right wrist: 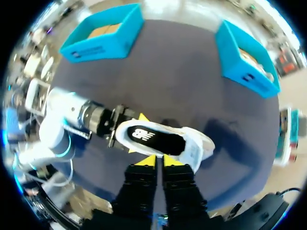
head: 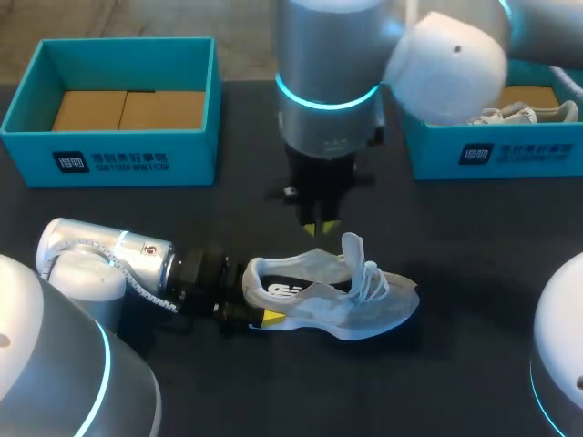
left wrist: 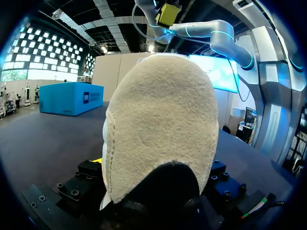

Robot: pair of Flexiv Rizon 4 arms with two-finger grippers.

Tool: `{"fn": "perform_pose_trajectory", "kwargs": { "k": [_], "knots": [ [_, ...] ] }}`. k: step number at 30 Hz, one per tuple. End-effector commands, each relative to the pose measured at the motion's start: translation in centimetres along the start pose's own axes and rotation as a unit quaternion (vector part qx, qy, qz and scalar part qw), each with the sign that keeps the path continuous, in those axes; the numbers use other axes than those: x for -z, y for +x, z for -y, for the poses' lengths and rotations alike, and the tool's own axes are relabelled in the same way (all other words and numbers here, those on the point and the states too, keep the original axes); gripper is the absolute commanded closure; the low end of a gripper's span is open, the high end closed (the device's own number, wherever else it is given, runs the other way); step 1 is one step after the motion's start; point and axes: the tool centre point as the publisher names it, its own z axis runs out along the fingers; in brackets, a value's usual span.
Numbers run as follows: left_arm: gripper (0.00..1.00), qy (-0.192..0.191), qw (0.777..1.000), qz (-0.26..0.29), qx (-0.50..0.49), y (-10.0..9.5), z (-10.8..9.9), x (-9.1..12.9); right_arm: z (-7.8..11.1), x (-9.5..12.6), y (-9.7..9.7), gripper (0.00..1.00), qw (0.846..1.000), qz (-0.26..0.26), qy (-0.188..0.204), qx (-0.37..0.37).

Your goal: Take the shoe out of the shoebox, open the shoe tongue, remove and reinsert the insole, then place the shoe into the shoebox

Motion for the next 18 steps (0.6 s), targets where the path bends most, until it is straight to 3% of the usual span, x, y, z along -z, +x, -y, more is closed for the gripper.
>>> {"fn": "perform_pose_trajectory", "kwargs": {
  "k": [1, 2, 18],
  "knots": [
    [1.00, 0.000, 1.000, 0.000, 0.000, 0.11, -0.28, -0.17, -0.59, -0.64, 1.07, 1.00, 0.981, -0.039, 0.001, 0.188],
    [1.00, 0.000, 1.000, 0.000, 0.000, 0.11, -0.28, -0.17, -0.56, -0.85, 1.13, 1.00, 0.976, -0.032, 0.005, 0.217],
    [1.00, 0.000, 1.000, 0.000, 0.000, 0.11, -0.28, -0.17, -0.82, -1.54, 0.90, 1.00, 0.972, -0.019, 0.008, 0.234]
  ]
}}
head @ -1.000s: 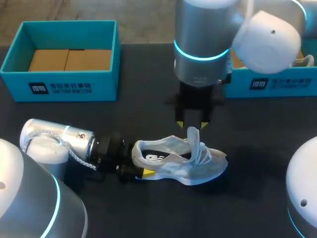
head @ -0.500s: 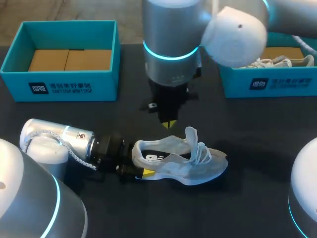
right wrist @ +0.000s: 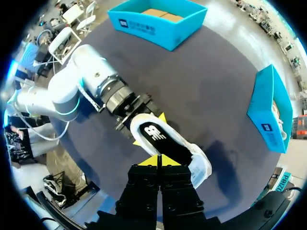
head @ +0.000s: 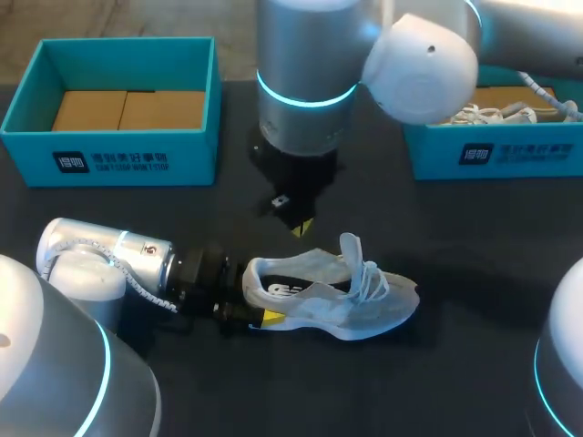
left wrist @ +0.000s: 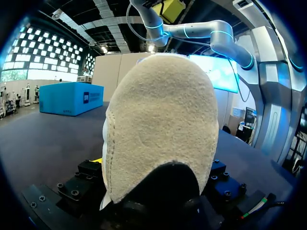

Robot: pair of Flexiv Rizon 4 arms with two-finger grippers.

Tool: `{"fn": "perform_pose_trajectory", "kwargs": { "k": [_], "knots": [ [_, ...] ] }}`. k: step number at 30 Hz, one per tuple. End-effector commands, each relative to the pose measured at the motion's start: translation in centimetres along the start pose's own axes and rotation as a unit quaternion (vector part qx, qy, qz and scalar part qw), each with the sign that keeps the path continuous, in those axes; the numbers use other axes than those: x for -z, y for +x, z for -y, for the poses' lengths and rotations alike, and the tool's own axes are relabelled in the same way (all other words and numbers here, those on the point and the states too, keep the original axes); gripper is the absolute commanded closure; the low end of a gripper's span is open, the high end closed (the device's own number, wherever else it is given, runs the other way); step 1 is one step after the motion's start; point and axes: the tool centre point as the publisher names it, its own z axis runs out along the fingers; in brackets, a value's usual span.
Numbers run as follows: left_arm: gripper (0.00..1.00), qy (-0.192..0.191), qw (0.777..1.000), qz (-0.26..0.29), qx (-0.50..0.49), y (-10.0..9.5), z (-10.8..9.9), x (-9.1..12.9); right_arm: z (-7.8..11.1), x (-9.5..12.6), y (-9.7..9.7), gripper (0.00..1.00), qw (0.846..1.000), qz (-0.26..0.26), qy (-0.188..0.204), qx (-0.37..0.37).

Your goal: Take the shoe out of the shoebox, open the shoe tongue, remove and reinsert the insole, then place the shoe into the shoebox

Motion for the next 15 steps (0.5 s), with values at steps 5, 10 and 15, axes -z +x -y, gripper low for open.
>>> {"fn": "perform_pose_trajectory", "kwargs": {
  "k": [5, 10, 15],
  "knots": [
    [1.00, 0.000, 1.000, 0.000, 0.000, 0.1, -0.3, -0.2, 0.4, -1.7, -0.9, 1.00, 0.997, 0.034, -0.004, 0.075],
    [1.00, 0.000, 1.000, 0.000, 0.000, 0.1, -0.3, -0.2, 0.2, -2.7, -0.9, 1.00, 0.989, 0.042, 0.013, 0.139],
    [1.00, 0.000, 1.000, 0.000, 0.000, 0.1, -0.3, -0.2, -0.1, -3.4, -1.0, 1.00, 0.980, 0.020, 0.028, 0.198]
  ]
}}
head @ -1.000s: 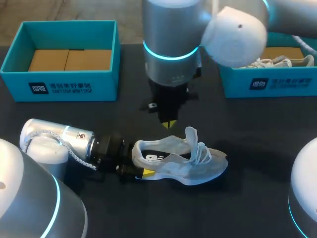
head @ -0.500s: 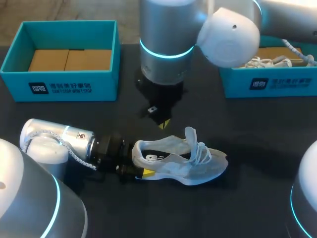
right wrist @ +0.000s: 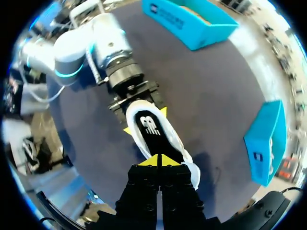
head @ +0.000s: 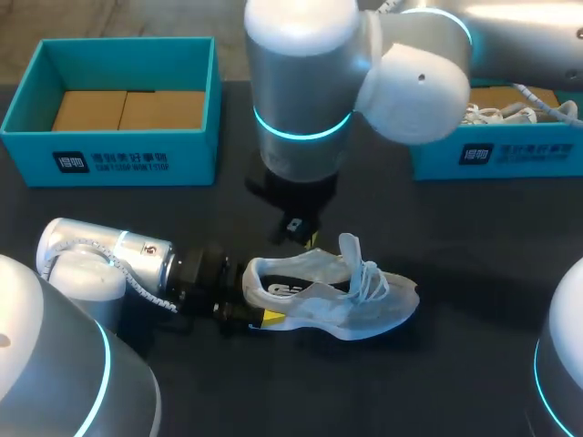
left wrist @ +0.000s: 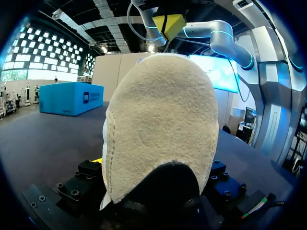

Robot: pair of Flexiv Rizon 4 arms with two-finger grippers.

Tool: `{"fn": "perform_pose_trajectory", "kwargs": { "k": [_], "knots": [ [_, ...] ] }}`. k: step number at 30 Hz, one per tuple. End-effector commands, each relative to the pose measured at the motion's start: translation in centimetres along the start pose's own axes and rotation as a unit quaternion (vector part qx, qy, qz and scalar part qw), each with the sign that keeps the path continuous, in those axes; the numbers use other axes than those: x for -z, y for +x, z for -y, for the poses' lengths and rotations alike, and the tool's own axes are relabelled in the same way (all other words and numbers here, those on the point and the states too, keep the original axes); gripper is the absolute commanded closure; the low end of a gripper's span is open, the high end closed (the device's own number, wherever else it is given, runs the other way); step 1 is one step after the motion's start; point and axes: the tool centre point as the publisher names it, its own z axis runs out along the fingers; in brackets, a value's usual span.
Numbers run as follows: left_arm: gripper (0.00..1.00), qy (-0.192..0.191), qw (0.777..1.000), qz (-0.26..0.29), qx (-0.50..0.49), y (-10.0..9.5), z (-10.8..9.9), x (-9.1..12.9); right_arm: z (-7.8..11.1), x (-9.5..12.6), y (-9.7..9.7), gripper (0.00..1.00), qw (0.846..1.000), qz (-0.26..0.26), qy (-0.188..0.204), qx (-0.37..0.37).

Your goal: Take the shoe out of the shoebox, open the shoe tongue, remove and reinsert the insole, then place the shoe into the shoebox

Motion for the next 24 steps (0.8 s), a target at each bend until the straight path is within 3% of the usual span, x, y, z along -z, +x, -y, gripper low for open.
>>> {"fn": "perform_pose_trajectory", "kwargs": {
  "k": [1, 9, 24],
  "knots": [
    [1.00, 0.000, 1.000, 0.000, 0.000, 0.1, -0.3, -0.2, -1.0, -1.2, -0.4, 1.00, 0.999, -0.021, 0.011, 0.038],
    [1.00, 0.000, 1.000, 0.000, 0.000, 0.1, -0.3, -0.2, -0.7, -4.1, -0.4, 1.00, 0.988, -0.034, -0.004, 0.152],
    [1.00, 0.000, 1.000, 0.000, 0.000, 0.1, -0.3, -0.2, -0.7, -4.1, -0.4, 1.00, 0.988, -0.034, -0.004, 0.152]
  ]
}}
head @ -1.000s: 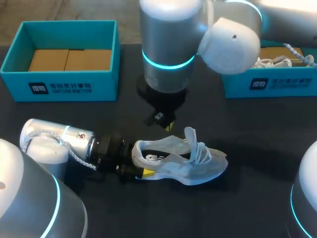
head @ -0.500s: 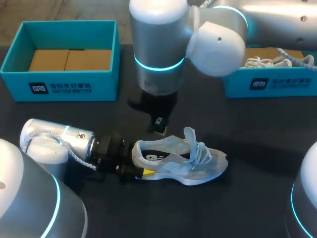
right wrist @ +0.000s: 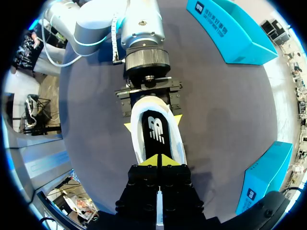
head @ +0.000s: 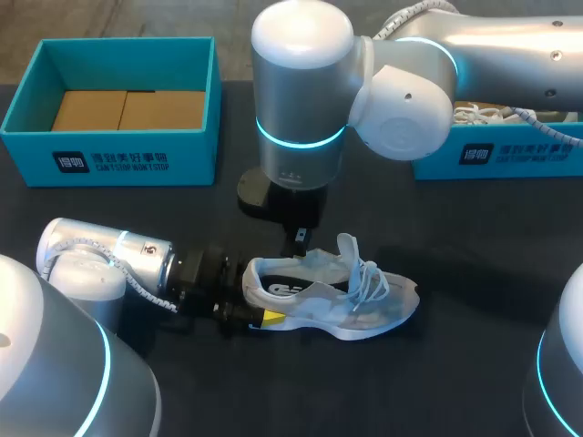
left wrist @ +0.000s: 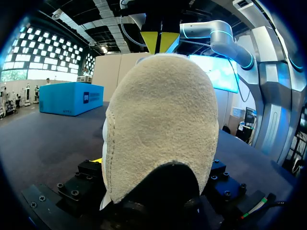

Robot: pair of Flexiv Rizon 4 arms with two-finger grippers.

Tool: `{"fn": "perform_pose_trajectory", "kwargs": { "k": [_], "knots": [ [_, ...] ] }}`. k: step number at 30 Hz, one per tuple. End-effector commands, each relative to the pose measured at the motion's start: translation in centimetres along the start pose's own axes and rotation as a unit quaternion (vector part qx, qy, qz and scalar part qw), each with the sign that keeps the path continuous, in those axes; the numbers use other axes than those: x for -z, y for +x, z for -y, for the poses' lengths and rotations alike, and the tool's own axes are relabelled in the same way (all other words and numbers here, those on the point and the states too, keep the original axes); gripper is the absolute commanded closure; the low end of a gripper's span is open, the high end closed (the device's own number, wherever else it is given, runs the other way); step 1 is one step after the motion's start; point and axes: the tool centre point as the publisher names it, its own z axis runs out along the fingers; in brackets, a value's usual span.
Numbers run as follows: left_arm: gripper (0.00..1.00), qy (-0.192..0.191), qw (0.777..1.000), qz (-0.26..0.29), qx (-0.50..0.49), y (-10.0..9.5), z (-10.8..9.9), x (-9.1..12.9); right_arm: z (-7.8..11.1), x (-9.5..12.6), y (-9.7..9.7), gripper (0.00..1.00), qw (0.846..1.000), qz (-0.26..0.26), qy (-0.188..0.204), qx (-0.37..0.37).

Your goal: Take the shoe out of the shoebox, open the shoe tongue, remove and reinsert the insole, then place the shoe into the shoebox

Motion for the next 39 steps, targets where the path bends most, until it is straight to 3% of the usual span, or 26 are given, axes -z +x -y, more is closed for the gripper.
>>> {"fn": "perform_pose_trajectory", "kwargs": {
  "k": [1, 19, 33, 39],
  "knots": [
    [1.00, 0.000, 1.000, 0.000, 0.000, 0.1, -0.3, -0.2, 0.2, -0.4, -0.2, 1.00, 1.000, 0.002, -0.004, 0.005],
    [1.00, 0.000, 1.000, 0.000, 0.000, 0.1, -0.3, -0.2, 1.2, -4.7, -0.7, 1.00, 1.000, 0.015, -0.010, 0.020],
    [1.00, 0.000, 1.000, 0.000, 0.000, 0.1, -0.3, -0.2, 0.2, -7.7, -0.7, 1.00, 0.998, 0.036, -0.006, 0.059],
    [1.00, 0.000, 1.000, 0.000, 0.000, 0.1, -0.3, -0.2, 0.9, -8.8, -1.0, 1.00, 0.998, 0.040, -0.006, 0.049]
  ]
}}
